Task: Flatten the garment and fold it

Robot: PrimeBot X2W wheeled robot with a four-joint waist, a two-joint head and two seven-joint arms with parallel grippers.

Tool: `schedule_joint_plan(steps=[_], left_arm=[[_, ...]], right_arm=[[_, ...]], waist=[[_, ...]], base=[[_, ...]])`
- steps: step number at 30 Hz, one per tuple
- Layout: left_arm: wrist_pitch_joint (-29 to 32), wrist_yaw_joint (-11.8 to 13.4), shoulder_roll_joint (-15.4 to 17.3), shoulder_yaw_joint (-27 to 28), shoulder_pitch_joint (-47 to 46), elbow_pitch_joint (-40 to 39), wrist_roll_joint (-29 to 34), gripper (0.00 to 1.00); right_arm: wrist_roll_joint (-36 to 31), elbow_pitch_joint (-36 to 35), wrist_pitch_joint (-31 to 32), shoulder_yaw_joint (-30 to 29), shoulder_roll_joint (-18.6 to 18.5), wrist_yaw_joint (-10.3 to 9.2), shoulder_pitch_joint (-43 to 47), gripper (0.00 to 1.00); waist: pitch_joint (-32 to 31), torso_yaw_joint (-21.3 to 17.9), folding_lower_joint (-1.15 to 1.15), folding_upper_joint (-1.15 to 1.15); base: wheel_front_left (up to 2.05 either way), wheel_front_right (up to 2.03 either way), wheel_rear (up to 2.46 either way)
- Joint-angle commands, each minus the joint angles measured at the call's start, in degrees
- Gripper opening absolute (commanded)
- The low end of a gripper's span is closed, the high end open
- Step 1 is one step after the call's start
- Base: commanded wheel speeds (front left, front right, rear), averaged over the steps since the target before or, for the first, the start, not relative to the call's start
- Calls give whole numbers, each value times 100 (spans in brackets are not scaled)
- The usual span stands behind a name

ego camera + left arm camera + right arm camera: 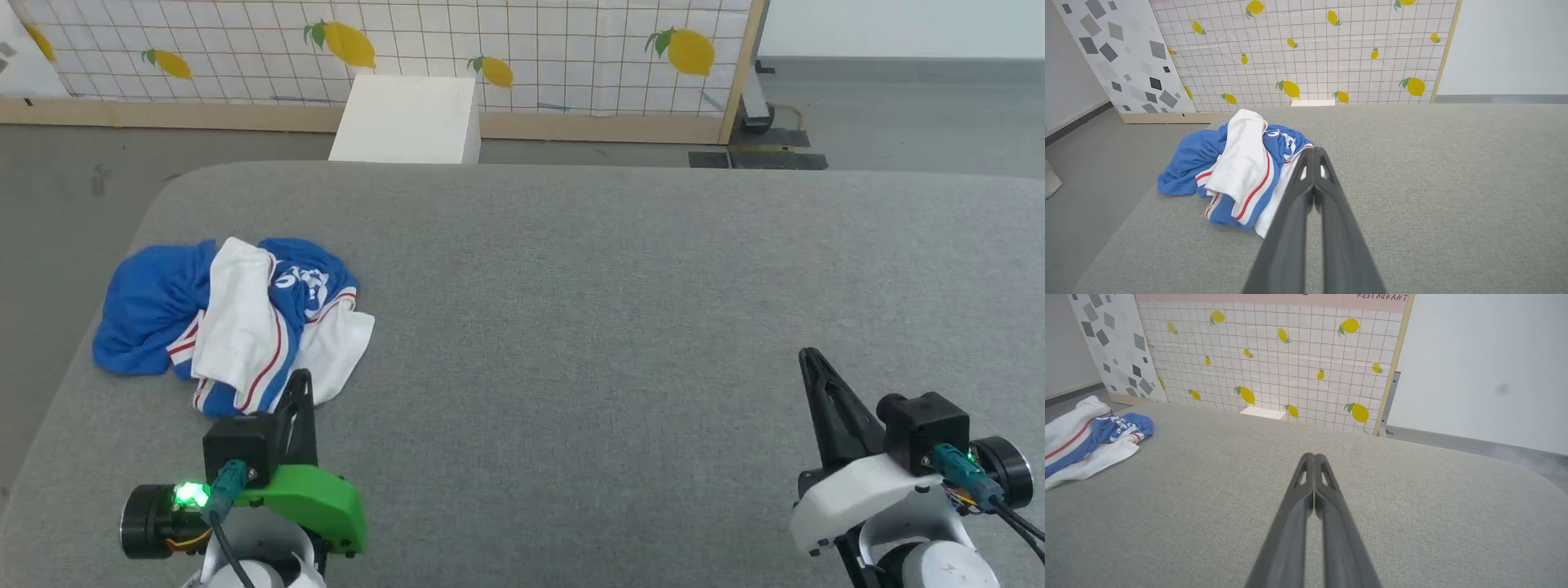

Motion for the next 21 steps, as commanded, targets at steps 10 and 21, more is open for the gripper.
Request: schedule_joint_plan(steps=[10,21], left_arm=[[8,-6,-30,17,62,-15,73,0],[8,-6,-30,17,62,-15,73,0]], right_arm=[[-36,-30,16,8,6,-9,59,0],[-36,-30,16,8,6,-9,59,0]], waist=[[0,0,0,0],[0,0,0,0]], base=[[0,0,0],[0,0,0]])
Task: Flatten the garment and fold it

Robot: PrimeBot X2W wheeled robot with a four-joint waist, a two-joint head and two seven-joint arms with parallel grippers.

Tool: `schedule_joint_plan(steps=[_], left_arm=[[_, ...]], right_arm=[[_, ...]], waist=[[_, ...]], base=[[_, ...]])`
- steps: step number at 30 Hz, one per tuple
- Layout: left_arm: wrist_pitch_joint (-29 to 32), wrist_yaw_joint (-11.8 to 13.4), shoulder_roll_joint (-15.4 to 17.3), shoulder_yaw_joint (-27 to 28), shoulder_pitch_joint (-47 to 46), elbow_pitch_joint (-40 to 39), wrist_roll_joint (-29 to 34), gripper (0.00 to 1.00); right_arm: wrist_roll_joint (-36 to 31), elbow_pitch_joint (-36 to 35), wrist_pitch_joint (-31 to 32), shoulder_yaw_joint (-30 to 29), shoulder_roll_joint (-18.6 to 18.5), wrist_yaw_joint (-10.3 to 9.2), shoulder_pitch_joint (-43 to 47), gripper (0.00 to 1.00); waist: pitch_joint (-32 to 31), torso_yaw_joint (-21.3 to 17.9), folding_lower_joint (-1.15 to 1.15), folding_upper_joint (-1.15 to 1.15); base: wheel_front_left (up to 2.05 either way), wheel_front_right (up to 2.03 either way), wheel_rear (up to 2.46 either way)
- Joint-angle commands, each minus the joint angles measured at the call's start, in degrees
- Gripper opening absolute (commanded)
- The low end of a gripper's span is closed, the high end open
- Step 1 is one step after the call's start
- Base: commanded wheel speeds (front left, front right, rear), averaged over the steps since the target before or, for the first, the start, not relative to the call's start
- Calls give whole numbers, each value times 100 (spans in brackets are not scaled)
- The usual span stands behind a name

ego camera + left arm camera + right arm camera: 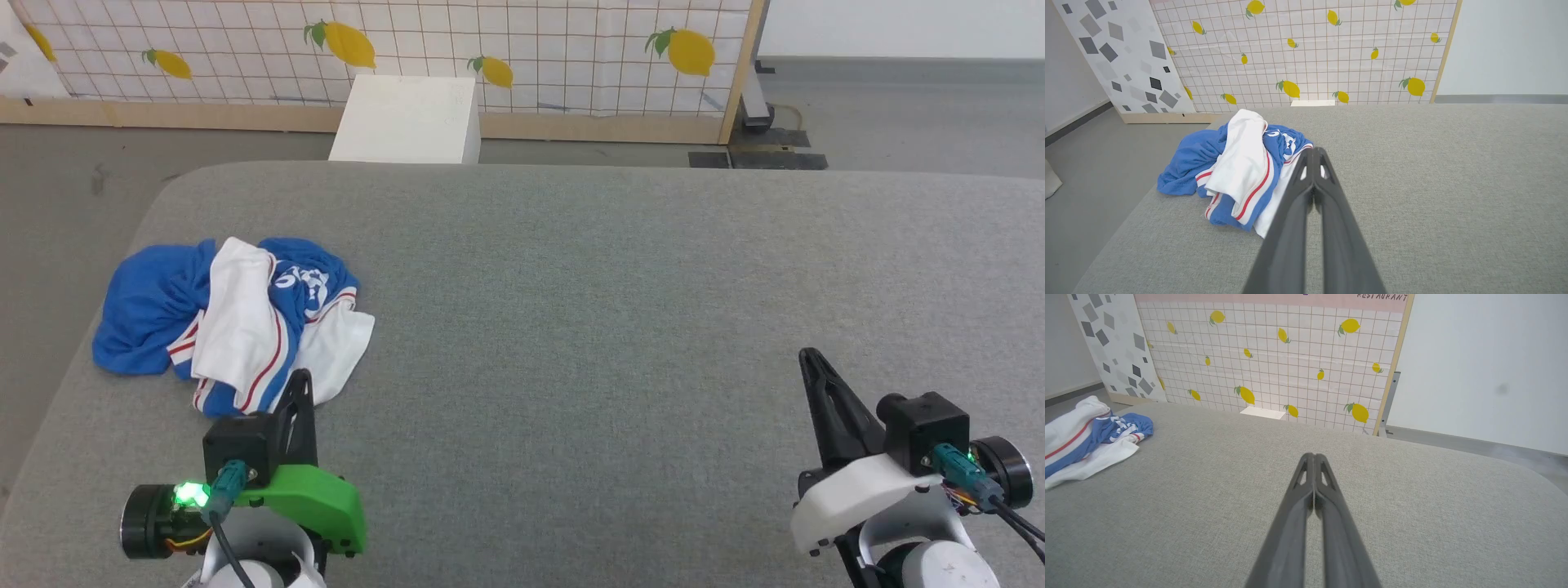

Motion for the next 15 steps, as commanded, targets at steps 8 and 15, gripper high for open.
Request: schedule_joint_plan(steps=[8,15], left_arm=[[8,-6,-30,18,62,-15,73,0],[8,-6,-30,18,62,-15,73,0]], right_arm=[[-36,-30,16,9,6,-9,59,0],[-36,-30,16,9,6,-9,59,0]], waist=[[0,0,0,0],[0,0,0,0]], base=[[0,0,0],[0,0,0]])
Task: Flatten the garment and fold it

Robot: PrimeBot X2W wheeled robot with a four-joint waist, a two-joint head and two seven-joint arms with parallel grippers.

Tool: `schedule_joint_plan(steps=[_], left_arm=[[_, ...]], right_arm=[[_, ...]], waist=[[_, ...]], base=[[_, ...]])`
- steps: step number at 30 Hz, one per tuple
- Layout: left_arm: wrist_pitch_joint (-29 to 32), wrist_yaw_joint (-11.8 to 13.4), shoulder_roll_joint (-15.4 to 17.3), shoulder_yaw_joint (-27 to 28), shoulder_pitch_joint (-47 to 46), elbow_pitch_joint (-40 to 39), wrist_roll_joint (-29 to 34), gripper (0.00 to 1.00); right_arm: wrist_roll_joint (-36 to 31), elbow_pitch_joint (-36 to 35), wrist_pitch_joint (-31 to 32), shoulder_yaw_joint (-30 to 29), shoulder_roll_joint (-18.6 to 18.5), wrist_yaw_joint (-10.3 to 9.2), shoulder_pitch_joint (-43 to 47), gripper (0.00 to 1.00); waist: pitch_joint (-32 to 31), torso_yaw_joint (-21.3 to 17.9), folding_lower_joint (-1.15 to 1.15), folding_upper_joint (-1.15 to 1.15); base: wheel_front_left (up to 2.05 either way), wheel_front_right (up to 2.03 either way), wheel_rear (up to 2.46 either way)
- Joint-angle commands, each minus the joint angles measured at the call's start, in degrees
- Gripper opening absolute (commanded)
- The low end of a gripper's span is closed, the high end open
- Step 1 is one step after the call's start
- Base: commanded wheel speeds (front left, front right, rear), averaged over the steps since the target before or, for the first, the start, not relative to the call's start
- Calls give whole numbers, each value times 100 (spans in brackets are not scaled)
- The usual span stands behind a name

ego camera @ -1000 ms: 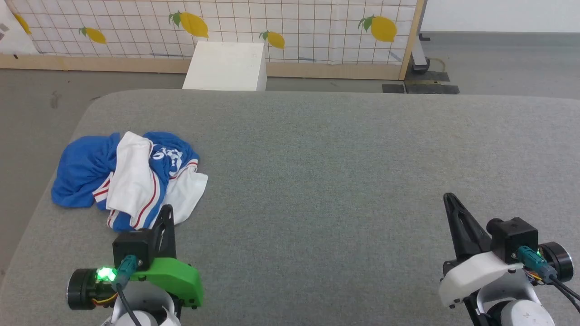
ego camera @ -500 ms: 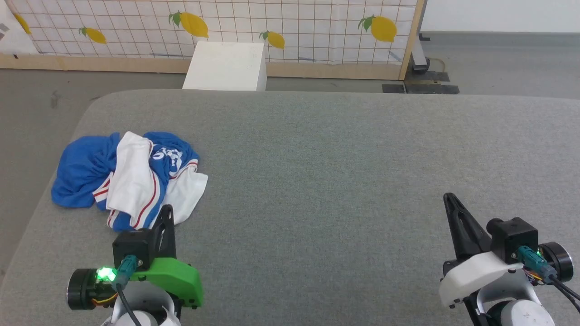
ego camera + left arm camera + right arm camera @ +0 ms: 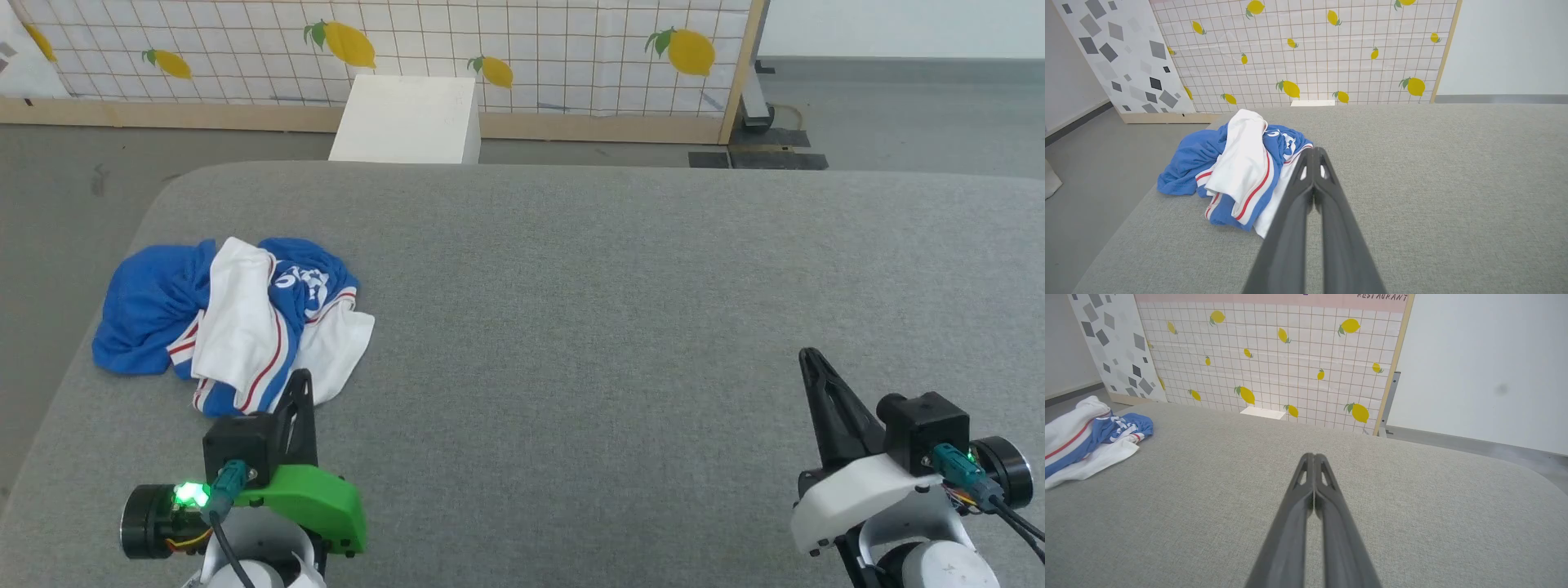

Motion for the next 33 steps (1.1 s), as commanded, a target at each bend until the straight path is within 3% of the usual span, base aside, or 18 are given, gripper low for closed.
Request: schedule_joint_plan(steps=[1,2,33], left_arm=[[8,-6,-30,18,62,-15,73,0],[0,0,0,0,0,0,0,100],[-335,-8,-6,-156,-27,314,-261,100]], right_arm=[[-36,-30,16,9,6,-9,59,0],[0,0,0,0,0,0,0,100],[321,255,-335,-126,1,-1,105,100]], waist=[[0,0,0,0],[0,0,0,0],[-45,89,0,0]], base=[[0,0,0],[0,0,0],[0,0,0]])
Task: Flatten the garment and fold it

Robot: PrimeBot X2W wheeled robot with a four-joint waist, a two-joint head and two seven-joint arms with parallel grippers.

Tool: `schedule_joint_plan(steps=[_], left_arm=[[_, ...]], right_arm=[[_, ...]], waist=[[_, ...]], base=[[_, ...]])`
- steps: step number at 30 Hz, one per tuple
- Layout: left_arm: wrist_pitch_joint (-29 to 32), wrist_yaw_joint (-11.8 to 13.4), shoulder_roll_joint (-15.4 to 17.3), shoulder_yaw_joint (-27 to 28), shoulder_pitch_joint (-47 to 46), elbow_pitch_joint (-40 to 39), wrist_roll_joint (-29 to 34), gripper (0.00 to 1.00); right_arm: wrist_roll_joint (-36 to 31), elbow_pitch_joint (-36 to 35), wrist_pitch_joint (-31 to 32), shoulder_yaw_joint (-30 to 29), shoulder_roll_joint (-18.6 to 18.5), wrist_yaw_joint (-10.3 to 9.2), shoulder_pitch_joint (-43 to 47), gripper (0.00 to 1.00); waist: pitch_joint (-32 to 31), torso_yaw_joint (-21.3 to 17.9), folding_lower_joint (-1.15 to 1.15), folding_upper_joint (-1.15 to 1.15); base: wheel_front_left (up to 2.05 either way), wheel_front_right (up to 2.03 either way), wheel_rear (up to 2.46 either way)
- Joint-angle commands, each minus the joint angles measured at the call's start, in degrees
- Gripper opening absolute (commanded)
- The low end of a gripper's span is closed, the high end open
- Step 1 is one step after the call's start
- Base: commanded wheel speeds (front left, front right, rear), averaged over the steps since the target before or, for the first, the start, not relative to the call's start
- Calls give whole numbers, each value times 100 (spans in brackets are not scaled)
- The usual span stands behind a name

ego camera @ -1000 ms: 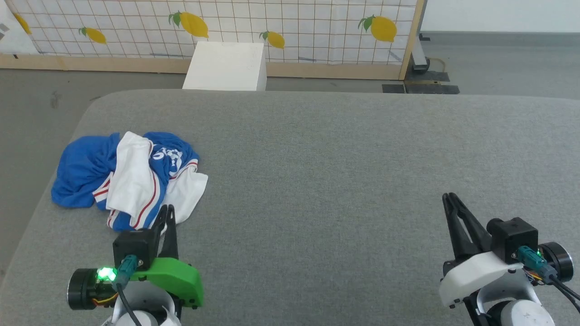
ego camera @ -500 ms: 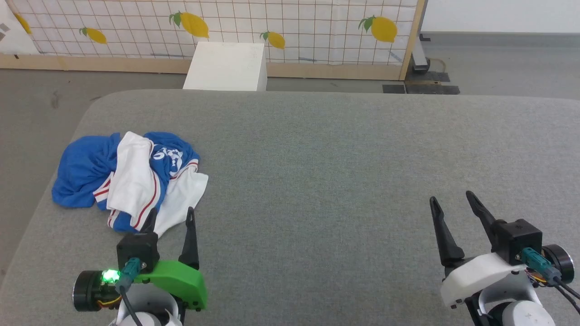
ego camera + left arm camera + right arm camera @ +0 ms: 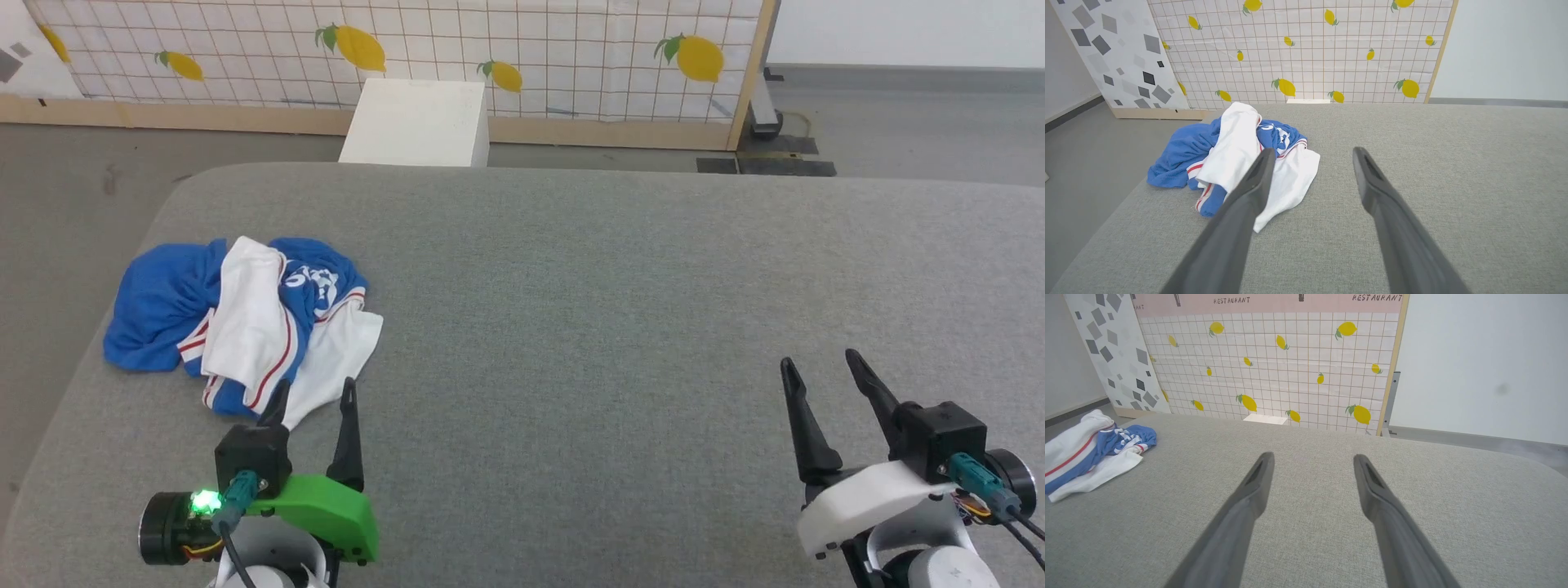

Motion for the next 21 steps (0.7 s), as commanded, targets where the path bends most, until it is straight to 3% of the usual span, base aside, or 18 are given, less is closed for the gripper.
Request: schedule_joint_plan(steps=[1,21], left_arm=[[-82,-6,-7,-6,-20,34,-77,100],[-316,1,-12,16,35,155,-207,100]], right_arm=[[59,35,-62,-18,2,-1,98,100],[243,200,-295,-45,3,-3,169,100]], waist=[[-5,25,0,0],[-19,635,0,0]], base=[[0,0,0],[0,0,0]])
